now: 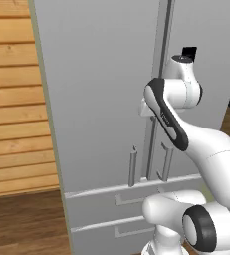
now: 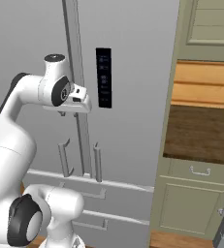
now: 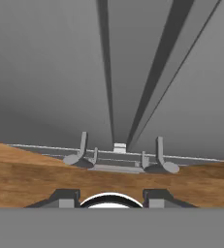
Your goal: Take the strawberry from the fridge and place it on top of the pancake, located on the dining counter.
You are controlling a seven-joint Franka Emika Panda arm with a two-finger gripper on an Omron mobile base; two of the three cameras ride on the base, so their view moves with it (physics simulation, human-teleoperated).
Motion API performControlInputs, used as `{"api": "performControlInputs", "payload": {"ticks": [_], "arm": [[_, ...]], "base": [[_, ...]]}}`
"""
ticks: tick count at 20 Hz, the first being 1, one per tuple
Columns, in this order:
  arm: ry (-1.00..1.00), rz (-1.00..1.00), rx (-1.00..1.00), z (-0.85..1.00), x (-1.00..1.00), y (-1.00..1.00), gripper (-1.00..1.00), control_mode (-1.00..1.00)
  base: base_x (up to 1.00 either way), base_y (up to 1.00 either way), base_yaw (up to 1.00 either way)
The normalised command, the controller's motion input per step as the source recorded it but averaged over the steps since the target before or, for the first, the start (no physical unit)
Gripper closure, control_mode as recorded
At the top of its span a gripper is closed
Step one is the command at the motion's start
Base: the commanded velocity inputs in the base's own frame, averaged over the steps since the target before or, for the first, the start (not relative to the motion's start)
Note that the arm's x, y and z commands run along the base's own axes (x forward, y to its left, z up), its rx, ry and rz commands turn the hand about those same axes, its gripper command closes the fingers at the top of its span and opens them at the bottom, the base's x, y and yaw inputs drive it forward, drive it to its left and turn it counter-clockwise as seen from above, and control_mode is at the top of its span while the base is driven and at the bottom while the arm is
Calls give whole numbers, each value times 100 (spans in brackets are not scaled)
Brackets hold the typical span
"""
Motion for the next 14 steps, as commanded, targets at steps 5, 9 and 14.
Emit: {"api": "performControlInputs", "payload": {"ticks": [5,9,14], "arm": [[0,0,0,0,-1,0,-100,100],[0,0,0,0,0,0,-100,100],[0,0,0,0,0,0,-100,100]], "base": [[-21,5,0],[-99,-22,0],[-65,-26,0]]}}
